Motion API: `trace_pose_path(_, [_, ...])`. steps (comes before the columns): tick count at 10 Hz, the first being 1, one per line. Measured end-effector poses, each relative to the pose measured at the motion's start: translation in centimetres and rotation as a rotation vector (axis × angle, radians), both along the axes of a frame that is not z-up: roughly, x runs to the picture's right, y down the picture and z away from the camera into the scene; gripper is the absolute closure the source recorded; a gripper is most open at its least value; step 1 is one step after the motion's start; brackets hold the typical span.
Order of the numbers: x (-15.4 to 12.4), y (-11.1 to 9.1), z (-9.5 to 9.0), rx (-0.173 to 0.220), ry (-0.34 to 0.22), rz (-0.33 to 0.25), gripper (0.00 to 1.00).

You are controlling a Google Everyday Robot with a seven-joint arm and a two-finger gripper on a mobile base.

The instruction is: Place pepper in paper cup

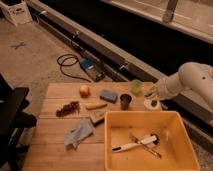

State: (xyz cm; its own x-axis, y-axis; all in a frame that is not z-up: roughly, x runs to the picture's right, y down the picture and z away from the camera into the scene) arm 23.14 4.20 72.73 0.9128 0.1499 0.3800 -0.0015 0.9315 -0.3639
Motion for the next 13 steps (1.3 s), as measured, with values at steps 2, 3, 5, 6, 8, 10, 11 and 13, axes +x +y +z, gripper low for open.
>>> trace_pose_path(2, [-0.2,0.7,1.4,-0.03,-0.038,0.024,0.78])
trace_pose_path(3, [0.3,1.1,2.4,-0.053,-0.064,0.066,0.66])
trace_pose_path(5, [1.3,2.0,3.8,-0.092,-0.095,0.128,0.46])
trace_pose_path(6, [1.5,2.2,4.3,-0.104,-0.107,0.151,0.36])
trace_pose_path(8, [1.6,2.5,5.0,-0.116,-0.134,0.18,0.22])
trace_pose_path(10, [1.8,2.6,4.9,-0.112,-0.142,0.182,0.2])
trace_pose_path(11, [1.8,2.4,4.8,-0.101,-0.136,0.172,0.2])
trace_pose_path(13, [1.6,2.2,4.6,-0.089,-0.129,0.157,0.2])
